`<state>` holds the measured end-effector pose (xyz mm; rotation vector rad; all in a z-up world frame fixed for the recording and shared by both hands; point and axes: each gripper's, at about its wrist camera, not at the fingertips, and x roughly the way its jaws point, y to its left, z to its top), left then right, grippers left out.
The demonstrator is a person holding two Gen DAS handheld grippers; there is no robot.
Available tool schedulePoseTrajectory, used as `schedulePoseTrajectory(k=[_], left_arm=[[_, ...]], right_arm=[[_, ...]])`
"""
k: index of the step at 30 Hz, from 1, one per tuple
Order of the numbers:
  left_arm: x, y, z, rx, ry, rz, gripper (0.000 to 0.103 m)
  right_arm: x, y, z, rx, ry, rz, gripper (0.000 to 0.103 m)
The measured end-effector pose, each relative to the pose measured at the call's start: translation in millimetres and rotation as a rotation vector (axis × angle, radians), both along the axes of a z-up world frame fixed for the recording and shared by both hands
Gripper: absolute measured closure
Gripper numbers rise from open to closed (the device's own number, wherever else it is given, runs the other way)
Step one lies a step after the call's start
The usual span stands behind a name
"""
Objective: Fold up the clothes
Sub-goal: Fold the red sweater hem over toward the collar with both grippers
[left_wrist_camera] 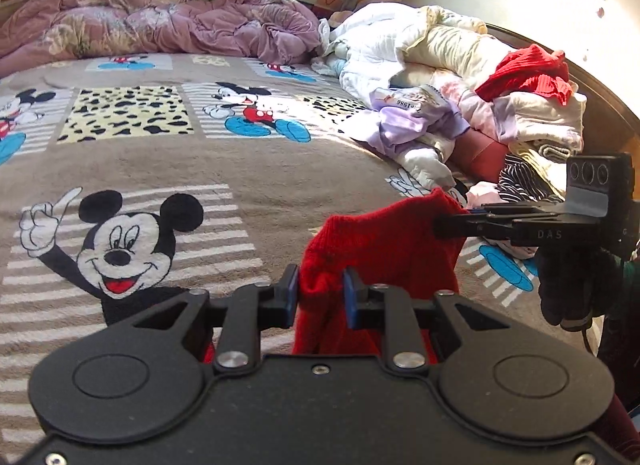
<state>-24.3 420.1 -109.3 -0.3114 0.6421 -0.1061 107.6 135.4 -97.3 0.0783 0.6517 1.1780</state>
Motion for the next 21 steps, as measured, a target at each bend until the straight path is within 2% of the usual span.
schedulePoseTrajectory(k=[6, 7, 9, 10, 11, 12, 15, 16, 18, 21], left_arm=[[47, 49, -61, -0.186, 0.106, 0.023, 0.08], [46, 52, -71, -0.189, 0.125, 0.038, 0.079], [48, 58, -85, -0.177, 0.159, 0.076, 0.075], [44, 62, -88, -0.182, 0.147, 0.085, 0.062], [36, 66, -87, -0.177, 0.122, 0.11, 0.057], [28, 70, -85, -0.172, 0.097, 0.136, 0.057], [2, 74, -73, -0.153, 0.044, 0.186, 0.057], [-8, 69, -66, -0.169, 0.021, 0.169, 0.058], [-22, 49, -55, -0.271, -0.019, 0.058, 0.058], [-30, 4, -52, -0.345, 0.009, -0.102, 0.058]], right_arm=[[58, 28, -63, -0.048, 0.186, -0.015, 0.082], [61, 30, -74, -0.063, 0.202, -0.023, 0.08], [67, 31, -95, -0.091, 0.232, -0.049, 0.07], [69, 28, -103, -0.093, 0.25, -0.069, 0.063], [70, 24, -109, -0.078, 0.262, -0.083, 0.06], [70, 18, -110, -0.054, 0.27, -0.094, 0.06], [62, 1, -100, -0.029, 0.202, -0.139, 0.058], [55, -5, -94, -0.017, 0.181, -0.13, 0.058], [38, -14, -81, 0.014, 0.142, -0.087, 0.06], [9, -25, -66, 0.067, 0.132, 0.014, 0.064]])
